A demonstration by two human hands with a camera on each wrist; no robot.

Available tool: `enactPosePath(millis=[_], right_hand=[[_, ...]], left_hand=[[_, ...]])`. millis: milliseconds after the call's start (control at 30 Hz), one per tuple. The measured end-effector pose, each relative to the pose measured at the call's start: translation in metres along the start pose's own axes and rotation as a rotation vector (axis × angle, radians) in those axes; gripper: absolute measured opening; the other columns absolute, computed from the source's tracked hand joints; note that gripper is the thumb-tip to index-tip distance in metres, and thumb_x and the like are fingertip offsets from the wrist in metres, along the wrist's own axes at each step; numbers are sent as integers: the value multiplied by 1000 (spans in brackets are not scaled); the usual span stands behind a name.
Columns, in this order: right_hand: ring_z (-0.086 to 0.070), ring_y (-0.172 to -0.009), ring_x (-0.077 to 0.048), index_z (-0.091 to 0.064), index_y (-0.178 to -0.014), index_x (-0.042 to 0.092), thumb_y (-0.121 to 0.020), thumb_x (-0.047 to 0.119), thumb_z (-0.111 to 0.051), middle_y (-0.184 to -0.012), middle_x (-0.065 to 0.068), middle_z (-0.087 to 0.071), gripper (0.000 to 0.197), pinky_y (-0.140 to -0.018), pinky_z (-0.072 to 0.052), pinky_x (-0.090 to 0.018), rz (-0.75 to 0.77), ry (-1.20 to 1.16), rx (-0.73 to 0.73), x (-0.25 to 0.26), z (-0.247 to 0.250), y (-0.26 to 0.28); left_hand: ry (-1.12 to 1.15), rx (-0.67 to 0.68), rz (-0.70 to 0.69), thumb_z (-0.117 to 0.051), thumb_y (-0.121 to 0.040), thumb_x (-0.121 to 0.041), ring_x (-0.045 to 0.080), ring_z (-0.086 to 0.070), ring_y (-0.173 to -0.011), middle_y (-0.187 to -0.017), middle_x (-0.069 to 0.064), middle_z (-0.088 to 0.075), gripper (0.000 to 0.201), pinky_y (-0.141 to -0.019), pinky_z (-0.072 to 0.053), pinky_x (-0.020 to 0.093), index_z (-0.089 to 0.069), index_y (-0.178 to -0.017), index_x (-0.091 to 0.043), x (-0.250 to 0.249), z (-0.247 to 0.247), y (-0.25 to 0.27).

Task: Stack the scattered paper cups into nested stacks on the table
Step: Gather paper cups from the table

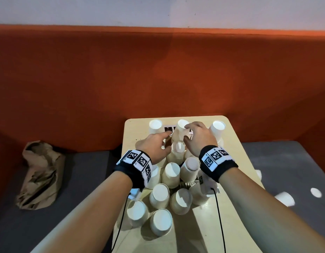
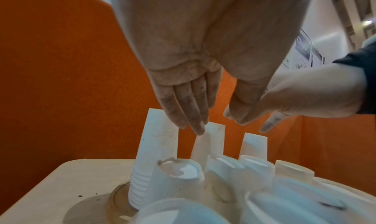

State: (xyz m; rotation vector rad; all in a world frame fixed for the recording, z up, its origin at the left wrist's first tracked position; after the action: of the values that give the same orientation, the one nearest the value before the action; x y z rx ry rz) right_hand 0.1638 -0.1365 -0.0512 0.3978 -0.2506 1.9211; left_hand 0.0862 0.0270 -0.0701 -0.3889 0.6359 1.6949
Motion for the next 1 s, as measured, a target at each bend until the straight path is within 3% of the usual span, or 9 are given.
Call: enactPosePath(millis=[100,200,300,367,500,767,900,1000], right_hand=[[-58,-115,-22,-64,-121,24,-89,29,-62,-135,0,-56,32,-94,-47,-32,32,-38,-8,7,13,23],[-60,-110,-21,-65,-115,28,-89,32,-63,-124,2,-63,27,-93,-49,-34,55,-71,25,15,17,50],[-62,-107,-20,-66,-114,30,-87,35,-63,-115,2,-69,27,-91,-51,-36,74,-84,75,20,12,78],[-62,-109,-23,-65,-117,29,-88,35,-63,-119,1,-68,31,-90,-52,-36,75,-37,142,22,2,93],[-61,-111,-25,-61,-122,29,-89,37,-60,-124,-1,-65,34,-85,-51,-34,88,72,260,19,-20,120],[-60,-113,-26,-56,-128,32,-77,45,-69,-129,3,-61,54,-85,-50,-37,60,162,341,10,-30,155],[-61,-110,-28,-56,-124,35,-78,40,-70,-125,4,-63,48,-83,-50,-37,68,206,321,8,-33,161],[-61,-111,-27,-57,-124,33,-79,39,-69,-125,3,-63,47,-87,-46,-36,85,219,296,8,-30,160]], left_hand=[[23,-38,-46,-51,-77,-50,12,-64,-100,-109,-17,-68,49,-89,-53,41,-45,-126,-47,-10,2,20],[124,-45,-90,-62,-86,-27,11,-65,-95,-111,-10,-69,39,-91,-53,35,-61,-125,-30,-9,-1,42],[118,-36,-70,-63,-89,-26,13,-64,-99,-120,-5,-67,41,-94,-52,35,-60,-130,-23,-1,-9,62],[85,-15,-50,-64,-90,-28,14,-63,-105,-123,-3,-67,42,-96,-50,34,-59,-131,-21,4,-17,70],[66,20,-8,-63,-86,-33,13,-62,-107,-127,-1,-63,46,-96,-50,30,-58,-132,-29,13,-36,85],[75,27,14,-62,-86,-33,13,-62,-109,-122,-4,-67,45,-97,-50,33,-60,-131,-29,23,-55,106],[63,27,21,-58,-82,-40,15,-62,-111,-122,-7,-66,46,-97,-51,39,-60,-128,-35,23,-56,107],[57,18,9,-60,-85,-36,14,-61,-111,-123,-6,-66,44,-98,-50,37,-60,-129,-32,22,-55,106]])
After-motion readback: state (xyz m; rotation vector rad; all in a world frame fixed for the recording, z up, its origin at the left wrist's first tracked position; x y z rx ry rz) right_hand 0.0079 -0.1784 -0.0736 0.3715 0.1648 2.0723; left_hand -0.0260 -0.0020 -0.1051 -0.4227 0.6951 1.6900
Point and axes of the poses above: each hand's wrist, its own y-axis away from the middle knuckle, its own z-axis out of the back of the hand, x = y × z, the point moved 2 cm from there along -y, towards the middle knuckle
